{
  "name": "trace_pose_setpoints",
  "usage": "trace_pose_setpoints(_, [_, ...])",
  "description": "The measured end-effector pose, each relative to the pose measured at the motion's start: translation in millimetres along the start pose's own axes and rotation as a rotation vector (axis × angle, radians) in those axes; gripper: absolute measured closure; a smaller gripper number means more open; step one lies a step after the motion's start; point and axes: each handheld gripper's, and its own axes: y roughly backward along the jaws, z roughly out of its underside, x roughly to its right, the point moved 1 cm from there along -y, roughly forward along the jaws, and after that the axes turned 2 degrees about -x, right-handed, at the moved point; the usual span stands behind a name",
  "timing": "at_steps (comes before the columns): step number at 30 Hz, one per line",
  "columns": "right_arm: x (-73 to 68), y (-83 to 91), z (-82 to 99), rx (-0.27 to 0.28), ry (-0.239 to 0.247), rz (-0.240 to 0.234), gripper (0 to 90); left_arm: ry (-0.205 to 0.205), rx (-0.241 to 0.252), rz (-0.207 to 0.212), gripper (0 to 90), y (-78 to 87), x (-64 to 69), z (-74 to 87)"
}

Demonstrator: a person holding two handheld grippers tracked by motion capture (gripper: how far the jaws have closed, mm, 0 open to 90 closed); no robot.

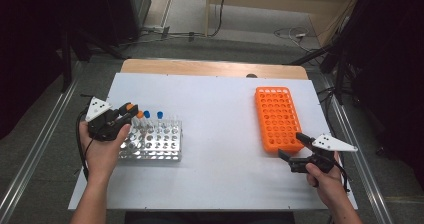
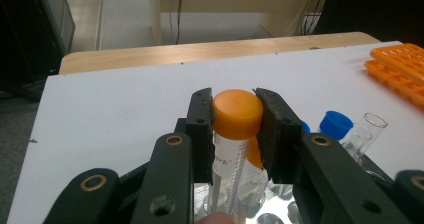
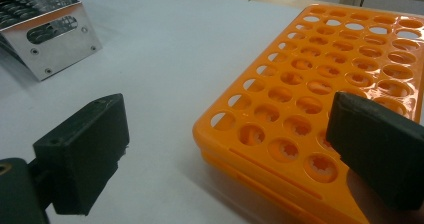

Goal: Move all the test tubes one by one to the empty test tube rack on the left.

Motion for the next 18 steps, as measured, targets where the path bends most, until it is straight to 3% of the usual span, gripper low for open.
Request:
trace_pose_setpoints(3, [-0.2,0.7,-0.1,-0.001,0.002,0.003,2.1,-0.006,-0.004,-0.002,70.8,2.9,0.3,0.7])
trace_pose_setpoints(8, [-2.4,1.7,-0.9,0.001,0.007,0.005,2.1,-0.052,-0.017,-0.043,70.2,5.1,6.1,-0.3])
trace_pose_setpoints(11, [-3.3,2.3,-1.1,0.004,0.014,0.005,2.1,-0.007,-0.022,0.006,65.8,5.7,4.6,0.6])
trace_pose_setpoints(15, [-3.6,3.5,-1.5,0.009,0.009,0.008,2.1,0.011,-0.025,-0.014,61.1,8.4,1.2,1.0])
trace_pose_setpoints(18, [-3.3,4.0,-1.6,0.011,0.009,0.009,2.1,0.013,-0.027,-0.005,58.0,9.6,1.4,1.1])
